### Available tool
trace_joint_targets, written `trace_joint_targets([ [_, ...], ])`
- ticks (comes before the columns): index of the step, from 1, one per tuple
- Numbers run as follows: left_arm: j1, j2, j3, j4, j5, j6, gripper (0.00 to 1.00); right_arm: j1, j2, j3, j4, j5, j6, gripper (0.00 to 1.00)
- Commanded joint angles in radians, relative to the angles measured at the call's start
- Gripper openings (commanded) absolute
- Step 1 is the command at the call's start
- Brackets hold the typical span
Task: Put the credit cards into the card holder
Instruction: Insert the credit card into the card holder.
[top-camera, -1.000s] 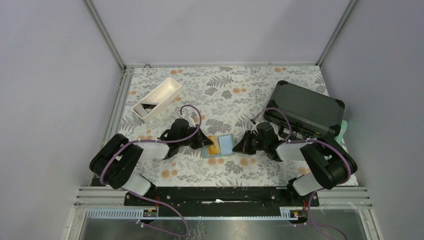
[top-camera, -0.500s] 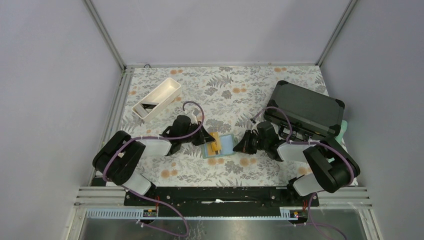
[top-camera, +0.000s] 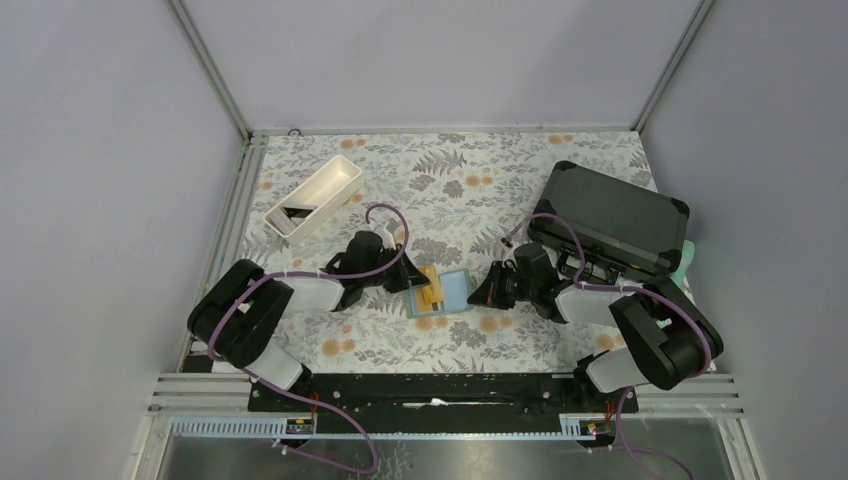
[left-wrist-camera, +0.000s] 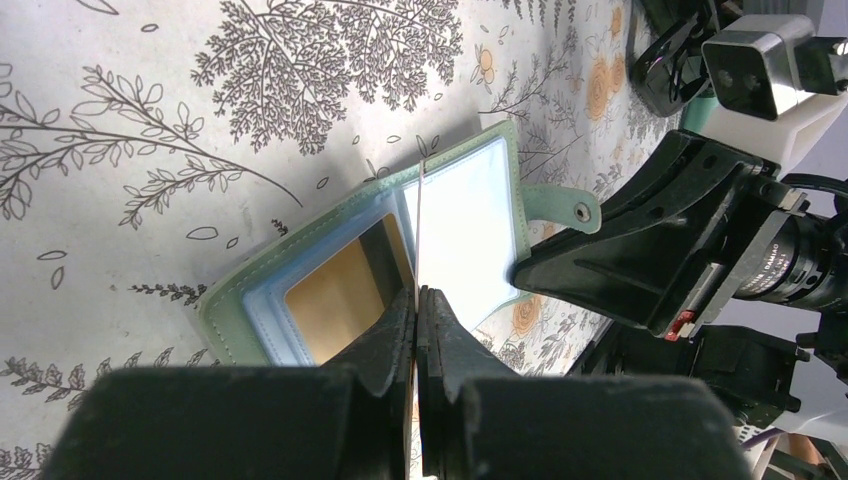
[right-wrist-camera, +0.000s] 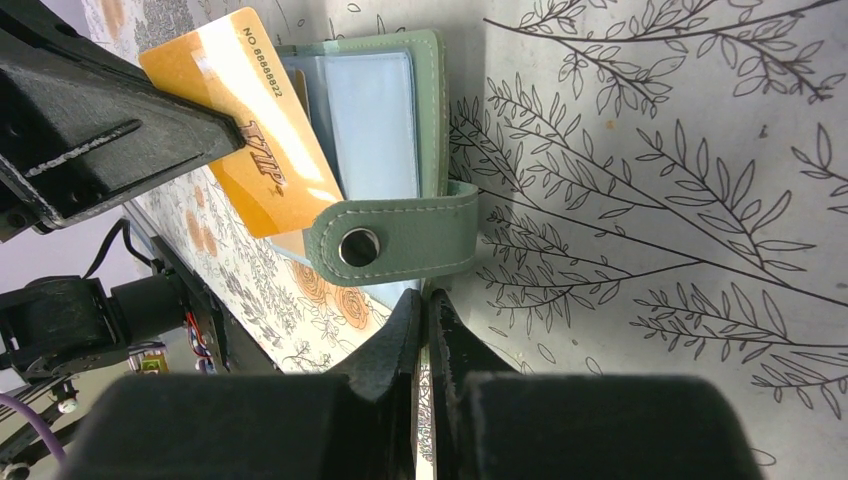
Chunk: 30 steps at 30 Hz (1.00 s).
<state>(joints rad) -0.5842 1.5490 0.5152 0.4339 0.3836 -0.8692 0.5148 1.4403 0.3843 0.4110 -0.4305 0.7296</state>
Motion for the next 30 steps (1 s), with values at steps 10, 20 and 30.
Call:
trace_joint_targets([
  [10,-0.03,0.037,-0.014,0.054,-0.009,-0.042,0.0,-0.004,-0.011,0.027,-0.004,0.007,-0.019,0.0],
  [20,-0.045,0.073,-0.023,0.115,-0.006,-0.065,0.0,-0.004,-0.008,0.035,-0.009,0.008,-0.022,0.0],
  [30,-0.05,0.096,-0.011,0.142,0.047,-0.063,0.0,-0.004,-0.004,0.036,-0.01,0.004,-0.023,0.0],
])
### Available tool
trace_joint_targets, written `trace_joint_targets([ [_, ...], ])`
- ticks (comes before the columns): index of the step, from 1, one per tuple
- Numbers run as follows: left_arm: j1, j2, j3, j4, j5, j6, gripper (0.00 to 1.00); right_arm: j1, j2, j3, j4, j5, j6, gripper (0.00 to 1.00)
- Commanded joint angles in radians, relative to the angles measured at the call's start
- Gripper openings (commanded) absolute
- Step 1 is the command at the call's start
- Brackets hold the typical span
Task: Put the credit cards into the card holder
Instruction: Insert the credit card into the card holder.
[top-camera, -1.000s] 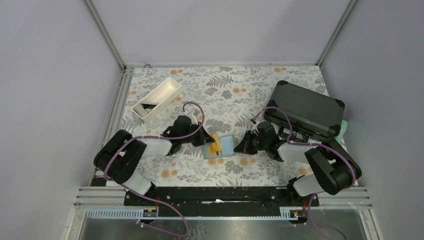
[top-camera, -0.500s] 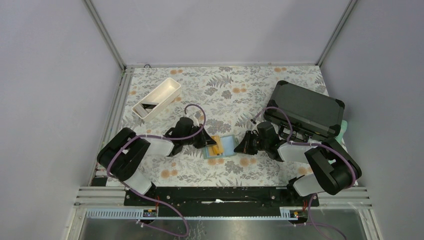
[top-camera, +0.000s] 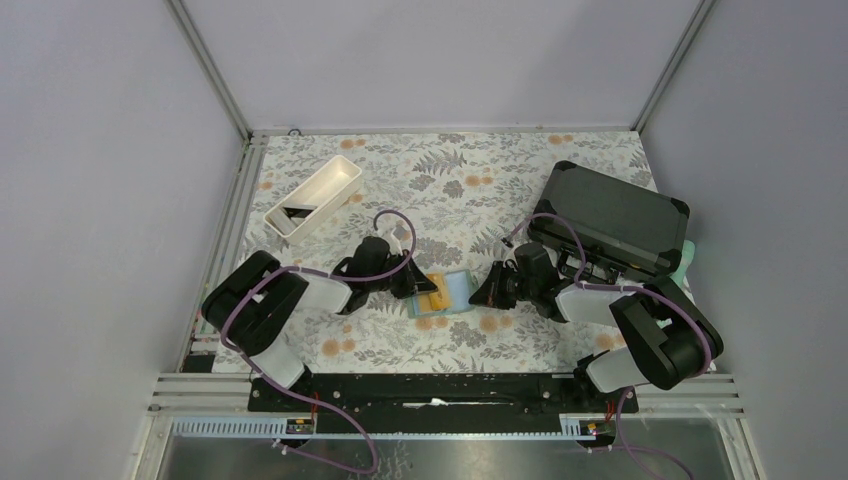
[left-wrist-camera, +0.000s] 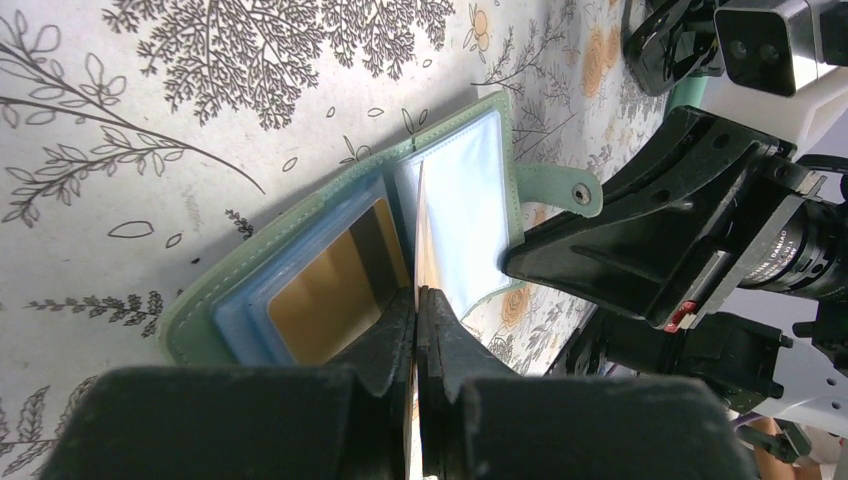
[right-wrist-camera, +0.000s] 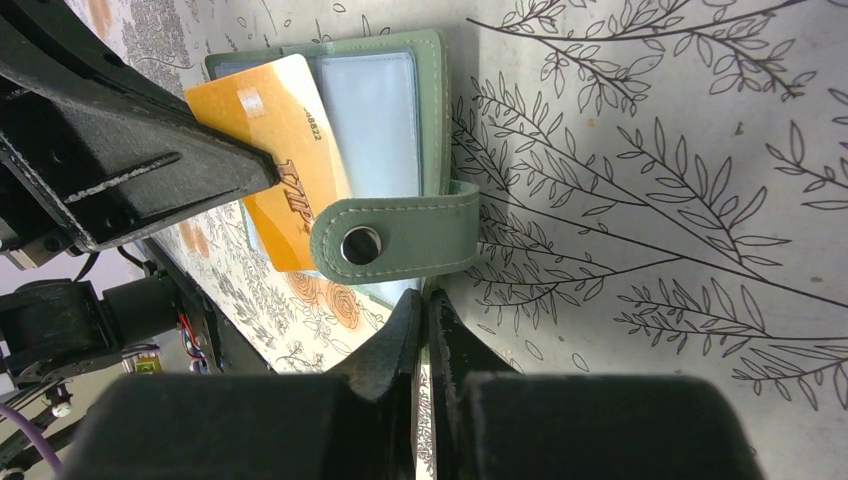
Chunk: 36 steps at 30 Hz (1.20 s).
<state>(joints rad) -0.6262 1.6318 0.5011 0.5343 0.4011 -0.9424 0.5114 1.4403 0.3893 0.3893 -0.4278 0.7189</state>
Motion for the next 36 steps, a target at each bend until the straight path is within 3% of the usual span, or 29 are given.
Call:
trace_joint_targets([
  [1,-0.01,0.012,0.004,0.042,0.033,0.01,0.0,-0.001,-0.005,0.03,0.01,0.002,-0.012,0.0],
  [9,-0.01,0.003,0.022,-0.014,0.053,0.052,0.0,-0.001,-0.013,0.031,0.004,0.004,-0.015,0.0],
  [28,-0.012,-0.013,-0.012,-0.029,-0.002,-0.076,0.0,-0.001,-0.043,0.031,-0.027,0.021,-0.026,0.0],
  [36,-0.012,-0.01,-0.061,0.034,-0.015,-0.136,0.0,-0.001,-0.049,0.029,-0.031,0.024,-0.027,0.0],
])
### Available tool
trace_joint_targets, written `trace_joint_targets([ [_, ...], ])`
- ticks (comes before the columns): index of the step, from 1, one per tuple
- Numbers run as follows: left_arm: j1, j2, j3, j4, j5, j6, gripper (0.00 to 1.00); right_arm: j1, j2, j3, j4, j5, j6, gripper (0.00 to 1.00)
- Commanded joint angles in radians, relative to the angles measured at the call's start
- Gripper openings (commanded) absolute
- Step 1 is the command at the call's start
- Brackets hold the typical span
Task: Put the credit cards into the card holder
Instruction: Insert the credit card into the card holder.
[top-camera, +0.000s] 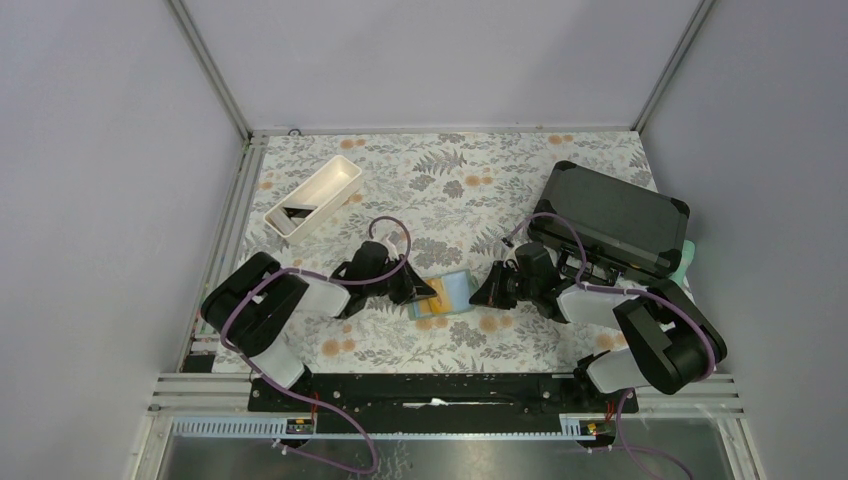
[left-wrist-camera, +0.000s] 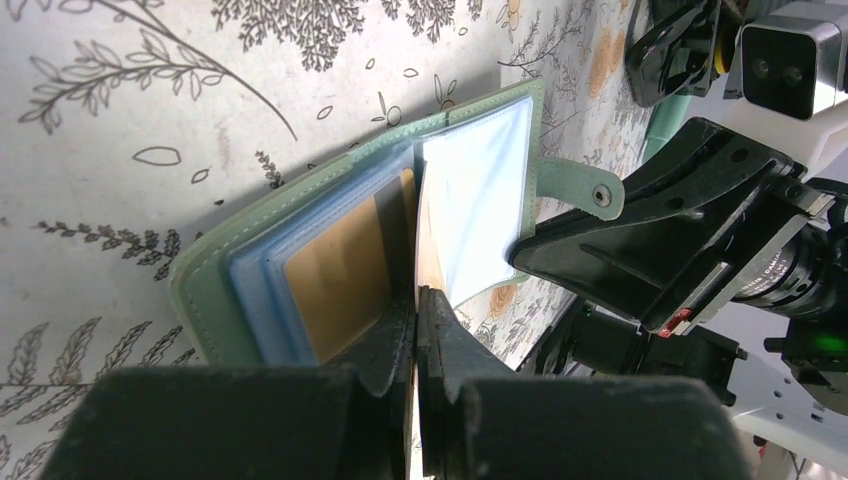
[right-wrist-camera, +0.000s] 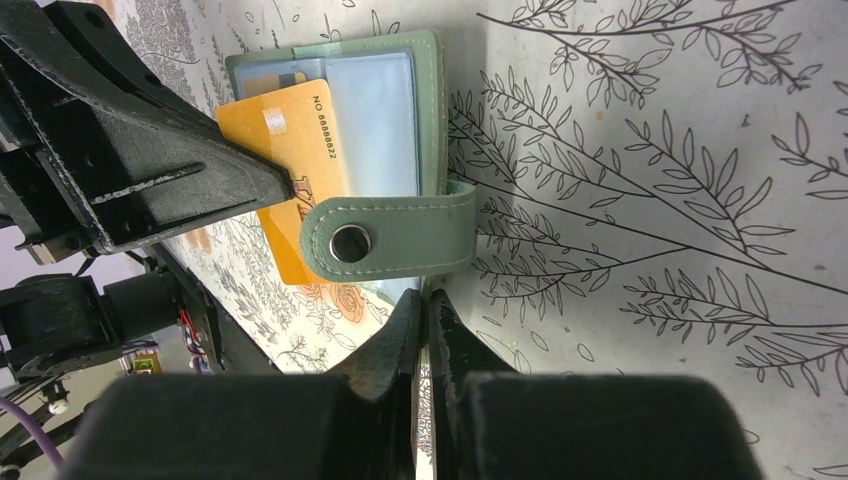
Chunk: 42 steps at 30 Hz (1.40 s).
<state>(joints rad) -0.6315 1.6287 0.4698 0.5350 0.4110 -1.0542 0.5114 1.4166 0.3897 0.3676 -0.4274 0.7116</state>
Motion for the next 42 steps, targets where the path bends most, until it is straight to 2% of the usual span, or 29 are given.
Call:
trace_joint_targets([
  [1,-0.007,0.001,-0.031,0.045,-0.018,-0.028,0.0,-0.001,-0.025,0.029,-0.009,0.023,-0.022,0.0],
  [24,-0.006,0.149,0.067,0.106,0.091,0.015,0.01,-0.001,-0.047,0.048,-0.046,0.018,-0.033,0.0],
  [29,-0.007,0.122,0.086,0.015,0.066,0.07,0.17,-0.001,-0.079,0.053,-0.068,0.038,-0.039,0.0],
  [36,-0.007,0.068,0.148,-0.18,0.001,0.172,0.48,-0.001,-0.066,0.075,-0.09,0.046,-0.058,0.0],
  [42,-0.006,-0.007,0.176,-0.339,-0.073,0.259,0.69,-0.001,-0.043,0.073,-0.072,0.037,-0.054,0.0],
])
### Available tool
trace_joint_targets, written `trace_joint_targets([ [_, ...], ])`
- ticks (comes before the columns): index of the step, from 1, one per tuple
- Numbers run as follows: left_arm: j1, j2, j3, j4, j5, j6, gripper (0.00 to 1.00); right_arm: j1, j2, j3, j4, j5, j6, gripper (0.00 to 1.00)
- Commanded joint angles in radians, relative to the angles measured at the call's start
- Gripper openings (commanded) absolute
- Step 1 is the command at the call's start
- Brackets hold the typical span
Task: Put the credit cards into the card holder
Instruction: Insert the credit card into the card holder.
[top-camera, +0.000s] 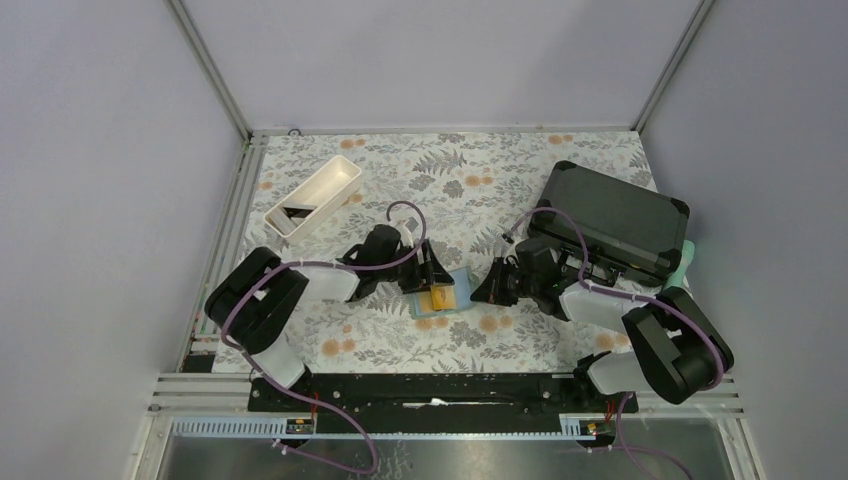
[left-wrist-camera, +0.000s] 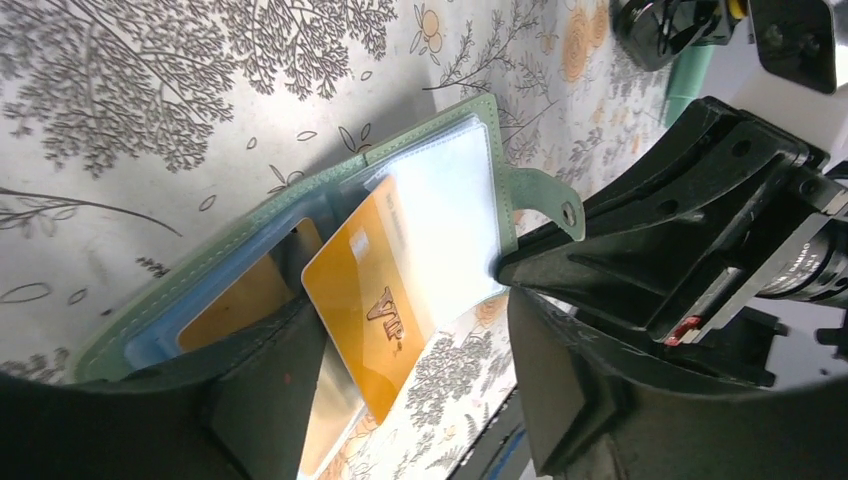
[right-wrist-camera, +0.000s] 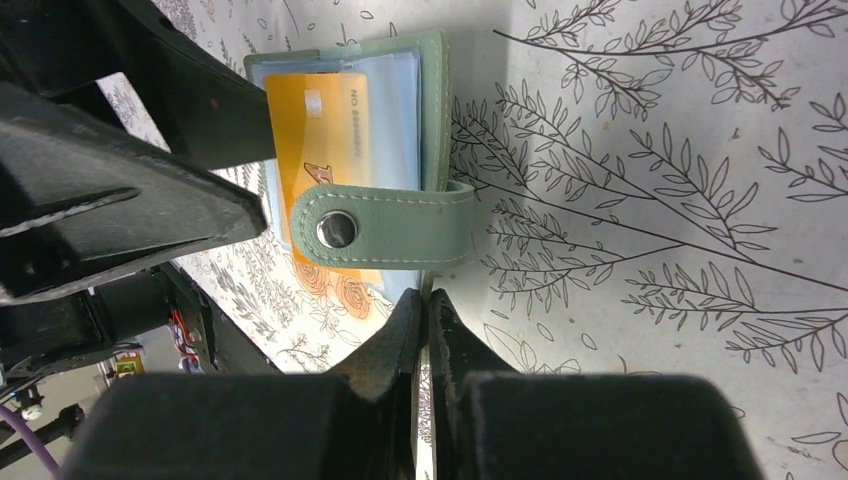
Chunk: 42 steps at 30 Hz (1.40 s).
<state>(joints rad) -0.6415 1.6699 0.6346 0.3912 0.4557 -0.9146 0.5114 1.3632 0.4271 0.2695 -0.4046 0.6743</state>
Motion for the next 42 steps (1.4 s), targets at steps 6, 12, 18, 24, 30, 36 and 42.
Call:
trace_joint_targets([
  [6,0.006,-0.102,0.028,-0.297,-0.163,0.157,0.85,-0.002,0.014,0.044,0.026,0.014,-0.018,0.0],
  [12,0.007,-0.176,0.034,-0.373,-0.221,0.177,0.99,-0.001,0.019,0.051,0.027,0.023,-0.018,0.0],
  [18,0.008,-0.275,0.075,-0.52,-0.31,0.224,0.99,-0.001,0.022,0.049,0.028,0.023,-0.026,0.0],
  [24,0.008,-0.351,0.1,-0.569,-0.338,0.233,0.99,-0.001,0.016,0.048,0.01,0.028,-0.037,0.0],
  [30,0.008,-0.344,0.082,-0.511,-0.286,0.189,0.91,-0.001,-0.003,0.044,-0.009,0.041,-0.039,0.0],
  [36,0.003,-0.315,0.044,-0.366,-0.218,0.101,0.66,-0.001,-0.008,0.044,-0.018,0.043,-0.041,0.0],
  [42,-0.01,-0.269,0.024,-0.267,-0.208,0.049,0.65,-0.001,-0.018,0.047,-0.026,0.053,-0.038,0.0],
])
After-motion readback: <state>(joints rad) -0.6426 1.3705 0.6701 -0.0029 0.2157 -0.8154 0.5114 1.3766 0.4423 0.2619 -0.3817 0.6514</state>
